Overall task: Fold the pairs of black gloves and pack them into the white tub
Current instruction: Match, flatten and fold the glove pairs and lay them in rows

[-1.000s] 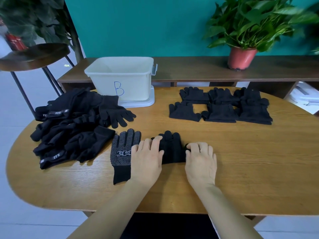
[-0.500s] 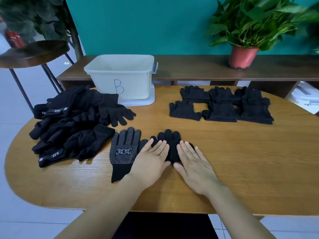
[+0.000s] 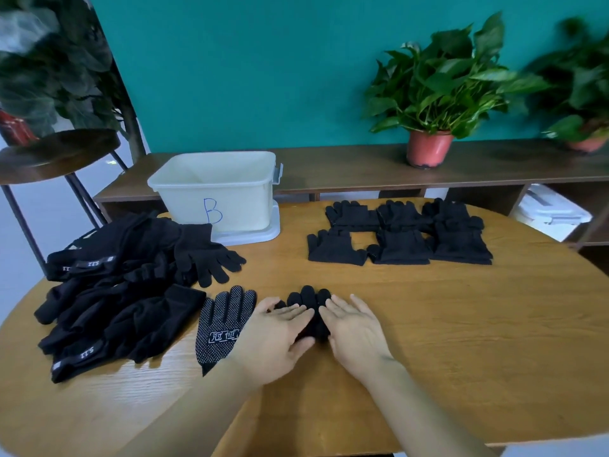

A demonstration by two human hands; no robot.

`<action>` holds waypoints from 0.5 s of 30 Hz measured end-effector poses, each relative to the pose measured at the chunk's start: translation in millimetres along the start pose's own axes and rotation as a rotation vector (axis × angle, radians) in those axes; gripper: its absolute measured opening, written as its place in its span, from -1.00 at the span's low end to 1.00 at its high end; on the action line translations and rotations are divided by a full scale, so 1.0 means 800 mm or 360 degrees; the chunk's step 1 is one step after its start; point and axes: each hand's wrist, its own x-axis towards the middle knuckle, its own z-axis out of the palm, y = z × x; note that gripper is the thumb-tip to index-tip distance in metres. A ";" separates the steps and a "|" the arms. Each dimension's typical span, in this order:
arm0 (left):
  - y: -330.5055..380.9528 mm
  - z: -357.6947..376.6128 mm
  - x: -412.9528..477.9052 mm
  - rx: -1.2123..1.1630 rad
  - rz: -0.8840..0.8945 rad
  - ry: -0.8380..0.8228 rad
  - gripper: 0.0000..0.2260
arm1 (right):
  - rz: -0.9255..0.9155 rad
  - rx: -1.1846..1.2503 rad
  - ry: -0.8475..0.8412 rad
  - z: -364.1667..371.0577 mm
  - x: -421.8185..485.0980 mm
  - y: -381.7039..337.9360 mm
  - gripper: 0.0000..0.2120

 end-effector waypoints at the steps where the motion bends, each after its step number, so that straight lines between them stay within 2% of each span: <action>1: 0.002 0.004 -0.002 0.0054 -0.0013 0.0049 -0.48 | 0.0011 0.0042 0.0021 -0.007 0.000 -0.001 -0.51; 4: 0.014 0.008 0.004 0.0108 -0.0014 0.0053 -0.48 | -0.0019 0.0124 -0.0073 -0.019 0.004 0.003 -0.61; 7: 0.010 0.000 0.017 0.0125 -0.0039 0.0148 -0.70 | 0.0092 0.0254 -0.0174 -0.042 0.007 0.009 -0.66; 10: 0.007 -0.048 0.048 0.0215 -0.0071 0.0073 -0.86 | 0.0160 0.0362 -0.0266 -0.074 0.025 0.029 -0.69; 11: 0.006 -0.063 0.062 0.0264 -0.0064 -0.0050 -0.82 | 0.0171 0.0391 -0.0275 -0.086 0.034 0.037 -0.71; 13: -0.002 -0.086 0.096 0.0254 -0.0027 -0.0079 -0.74 | 0.0190 0.0438 -0.0293 -0.112 0.058 0.054 -0.76; 15: -0.012 -0.110 0.133 0.0193 -0.0044 -0.0081 -0.73 | 0.0211 0.0488 -0.0327 -0.136 0.085 0.070 -0.80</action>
